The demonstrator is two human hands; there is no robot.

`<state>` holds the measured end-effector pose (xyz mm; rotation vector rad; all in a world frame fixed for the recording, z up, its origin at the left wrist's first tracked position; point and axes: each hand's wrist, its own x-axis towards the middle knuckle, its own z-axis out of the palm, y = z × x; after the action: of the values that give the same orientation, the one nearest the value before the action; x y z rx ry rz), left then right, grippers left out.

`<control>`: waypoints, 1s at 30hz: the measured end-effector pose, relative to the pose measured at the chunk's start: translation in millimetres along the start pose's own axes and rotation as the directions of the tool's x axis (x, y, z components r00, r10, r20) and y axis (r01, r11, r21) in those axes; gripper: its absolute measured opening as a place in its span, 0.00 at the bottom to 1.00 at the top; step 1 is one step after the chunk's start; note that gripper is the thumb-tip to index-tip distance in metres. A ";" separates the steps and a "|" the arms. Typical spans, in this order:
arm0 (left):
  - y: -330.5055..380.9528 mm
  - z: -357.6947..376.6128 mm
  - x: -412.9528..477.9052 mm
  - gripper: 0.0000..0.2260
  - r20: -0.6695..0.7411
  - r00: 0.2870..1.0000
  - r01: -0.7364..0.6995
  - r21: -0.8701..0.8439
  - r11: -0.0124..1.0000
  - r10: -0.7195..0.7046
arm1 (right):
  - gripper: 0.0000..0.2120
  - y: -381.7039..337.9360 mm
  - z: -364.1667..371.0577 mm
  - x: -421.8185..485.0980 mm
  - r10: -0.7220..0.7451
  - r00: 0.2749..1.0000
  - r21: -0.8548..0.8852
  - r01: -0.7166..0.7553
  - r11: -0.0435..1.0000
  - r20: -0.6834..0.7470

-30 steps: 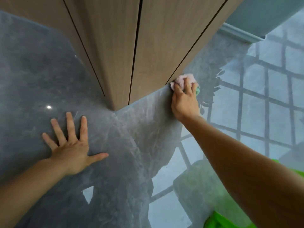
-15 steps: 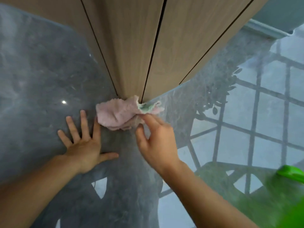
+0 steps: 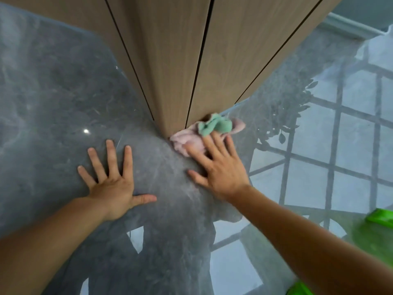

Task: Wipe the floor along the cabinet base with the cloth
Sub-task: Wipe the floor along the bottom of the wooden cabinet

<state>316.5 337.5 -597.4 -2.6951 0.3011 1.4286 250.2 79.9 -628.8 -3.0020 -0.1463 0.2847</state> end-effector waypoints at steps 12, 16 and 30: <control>1.1 0.0 -2.5 0.60 0.015 1.000 0.005 0.009 1.000 -0.005 | 0.37 -13.3 -17.4 6.7 0.301 0.937 0.176 -0.331 0.927 0.175; -0.4 -2.0 -3.1 0.60 0.014 1.000 -0.002 0.000 1.000 0.002 | 0.35 -95.9 2.0 -9.1 -0.135 0.983 0.168 0.112 0.979 0.127; 5.2 -1.7 -4.1 0.58 -0.014 1.000 0.004 -0.043 0.999 -0.005 | 0.30 25.8 -24.0 16.2 0.328 0.917 0.151 -0.366 0.918 0.225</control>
<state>314.6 332.7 -593.0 -2.7392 0.2683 1.4318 272.8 53.4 -611.7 -2.7871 0.3844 0.5932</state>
